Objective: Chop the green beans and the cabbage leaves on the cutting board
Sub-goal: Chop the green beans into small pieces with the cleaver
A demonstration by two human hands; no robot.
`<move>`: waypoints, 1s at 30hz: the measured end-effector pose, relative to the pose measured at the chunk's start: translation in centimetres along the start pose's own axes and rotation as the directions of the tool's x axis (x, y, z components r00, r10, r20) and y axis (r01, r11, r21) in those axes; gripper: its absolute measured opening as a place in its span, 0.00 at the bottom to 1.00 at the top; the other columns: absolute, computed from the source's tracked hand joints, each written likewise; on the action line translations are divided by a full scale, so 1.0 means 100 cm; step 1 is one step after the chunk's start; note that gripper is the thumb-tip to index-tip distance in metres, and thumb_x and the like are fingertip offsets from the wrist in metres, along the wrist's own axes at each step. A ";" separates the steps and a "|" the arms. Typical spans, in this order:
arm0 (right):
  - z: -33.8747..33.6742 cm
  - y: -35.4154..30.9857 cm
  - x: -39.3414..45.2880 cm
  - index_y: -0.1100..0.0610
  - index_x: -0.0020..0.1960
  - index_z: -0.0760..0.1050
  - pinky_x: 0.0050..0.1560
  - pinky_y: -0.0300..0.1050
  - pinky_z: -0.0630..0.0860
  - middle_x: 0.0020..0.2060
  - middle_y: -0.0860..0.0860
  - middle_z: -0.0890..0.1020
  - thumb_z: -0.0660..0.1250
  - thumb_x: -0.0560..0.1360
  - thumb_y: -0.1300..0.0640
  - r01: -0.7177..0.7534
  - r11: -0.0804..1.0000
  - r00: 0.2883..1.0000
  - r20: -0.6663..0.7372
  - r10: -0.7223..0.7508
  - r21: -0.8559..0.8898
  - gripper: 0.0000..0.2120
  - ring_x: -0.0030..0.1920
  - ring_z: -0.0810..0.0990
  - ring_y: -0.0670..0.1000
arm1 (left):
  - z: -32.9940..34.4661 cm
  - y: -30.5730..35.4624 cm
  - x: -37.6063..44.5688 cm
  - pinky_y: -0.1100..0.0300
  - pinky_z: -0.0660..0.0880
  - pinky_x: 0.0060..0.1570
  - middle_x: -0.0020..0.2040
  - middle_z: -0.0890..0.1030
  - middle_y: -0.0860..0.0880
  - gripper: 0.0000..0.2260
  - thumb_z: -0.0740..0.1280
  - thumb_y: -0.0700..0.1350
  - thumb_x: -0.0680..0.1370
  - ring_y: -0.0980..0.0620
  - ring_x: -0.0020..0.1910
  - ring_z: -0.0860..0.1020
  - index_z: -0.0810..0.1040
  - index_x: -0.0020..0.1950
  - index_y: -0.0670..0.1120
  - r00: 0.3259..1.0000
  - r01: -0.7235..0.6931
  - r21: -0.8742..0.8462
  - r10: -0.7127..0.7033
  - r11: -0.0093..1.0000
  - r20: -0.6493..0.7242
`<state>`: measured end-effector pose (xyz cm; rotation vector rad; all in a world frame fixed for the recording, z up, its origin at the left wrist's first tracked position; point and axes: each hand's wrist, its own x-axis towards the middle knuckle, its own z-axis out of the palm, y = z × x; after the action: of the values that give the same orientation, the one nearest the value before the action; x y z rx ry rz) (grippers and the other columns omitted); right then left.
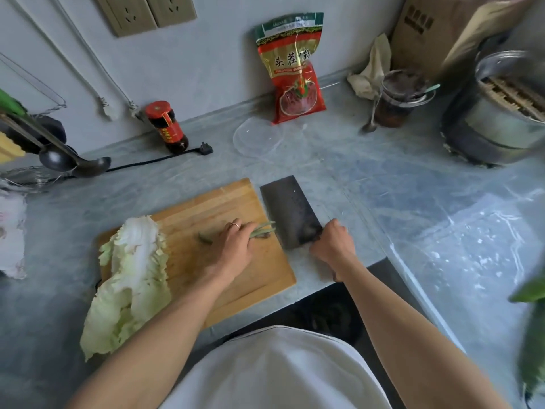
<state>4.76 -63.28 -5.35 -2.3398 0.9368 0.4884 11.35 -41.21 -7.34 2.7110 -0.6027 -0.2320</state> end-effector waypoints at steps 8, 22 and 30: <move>-0.023 -0.034 -0.011 0.60 0.51 0.72 0.27 0.41 0.77 0.41 0.56 0.80 0.65 0.73 0.61 0.256 0.880 0.943 0.098 -0.319 0.400 0.07 0.36 0.82 0.55 | -0.011 -0.017 -0.010 0.54 0.78 0.50 0.55 0.82 0.50 0.11 0.69 0.49 0.79 0.48 0.54 0.79 0.81 0.60 0.48 0.948 0.259 -0.232 -0.293 0.937 -0.126; -0.005 -0.080 -0.001 0.58 0.53 0.69 0.30 0.55 0.74 0.39 0.56 0.78 0.60 0.77 0.62 0.529 0.844 0.842 0.073 -0.535 0.089 0.05 0.36 0.78 0.57 | -0.040 -0.047 -0.019 0.61 0.77 0.45 0.52 0.85 0.54 0.10 0.66 0.50 0.81 0.54 0.49 0.82 0.82 0.59 0.51 0.899 0.373 -0.243 -0.413 0.896 -0.145; 0.004 -0.080 -0.005 0.57 0.50 0.68 0.29 0.53 0.73 0.37 0.55 0.77 0.58 0.78 0.60 0.540 0.841 0.841 0.008 -0.540 0.042 0.02 0.33 0.77 0.57 | -0.025 -0.046 -0.008 0.54 0.77 0.52 0.62 0.77 0.49 0.18 0.68 0.53 0.78 0.48 0.59 0.76 0.78 0.66 0.49 0.967 0.208 -0.149 -0.226 0.967 -0.119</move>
<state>10.09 -58.03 -2.42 -2.4167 0.2350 0.2531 12.94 -36.19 -6.63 2.6319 -0.2407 -0.1372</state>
